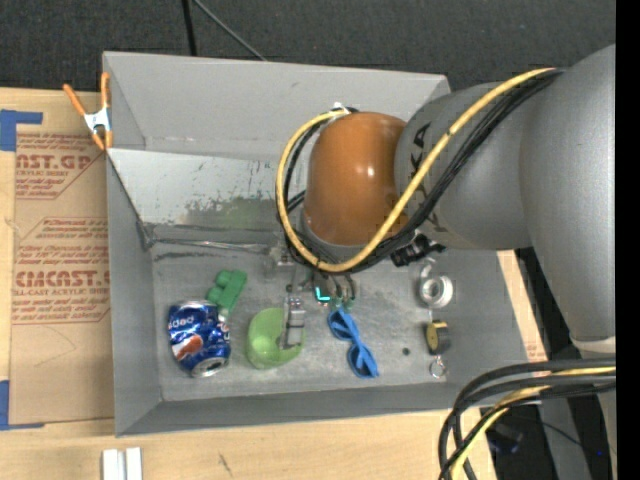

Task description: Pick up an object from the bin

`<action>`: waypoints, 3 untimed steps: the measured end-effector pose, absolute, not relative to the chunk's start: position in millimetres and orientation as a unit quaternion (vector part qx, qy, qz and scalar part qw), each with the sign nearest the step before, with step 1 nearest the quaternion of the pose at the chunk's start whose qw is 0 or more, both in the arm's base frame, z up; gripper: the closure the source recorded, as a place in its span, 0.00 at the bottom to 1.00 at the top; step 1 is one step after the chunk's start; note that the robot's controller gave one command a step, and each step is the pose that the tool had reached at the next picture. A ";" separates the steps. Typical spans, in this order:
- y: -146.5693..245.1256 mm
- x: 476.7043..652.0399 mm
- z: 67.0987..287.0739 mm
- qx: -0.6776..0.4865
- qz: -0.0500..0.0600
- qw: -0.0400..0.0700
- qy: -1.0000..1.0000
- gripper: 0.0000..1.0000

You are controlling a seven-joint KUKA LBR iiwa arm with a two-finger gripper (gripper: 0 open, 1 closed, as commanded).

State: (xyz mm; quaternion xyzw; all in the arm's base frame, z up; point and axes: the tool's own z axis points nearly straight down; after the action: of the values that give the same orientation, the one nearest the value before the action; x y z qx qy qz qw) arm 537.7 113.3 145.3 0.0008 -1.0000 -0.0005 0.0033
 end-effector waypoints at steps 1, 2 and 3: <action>113.8 520.5 67.8 0.118 0.000 0.002 -0.993 0.00; 94.7 479.9 100.0 0.038 0.000 0.000 -0.999 0.00; 89.8 480.5 99.4 -0.013 -0.001 0.001 -1.000 0.00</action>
Offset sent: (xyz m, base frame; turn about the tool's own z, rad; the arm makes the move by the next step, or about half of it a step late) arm -0.0157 -0.0001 -0.0753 -0.2328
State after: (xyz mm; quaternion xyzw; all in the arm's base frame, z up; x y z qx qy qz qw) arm 480.5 89.8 99.4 -0.0135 -0.9999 -0.0007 0.0005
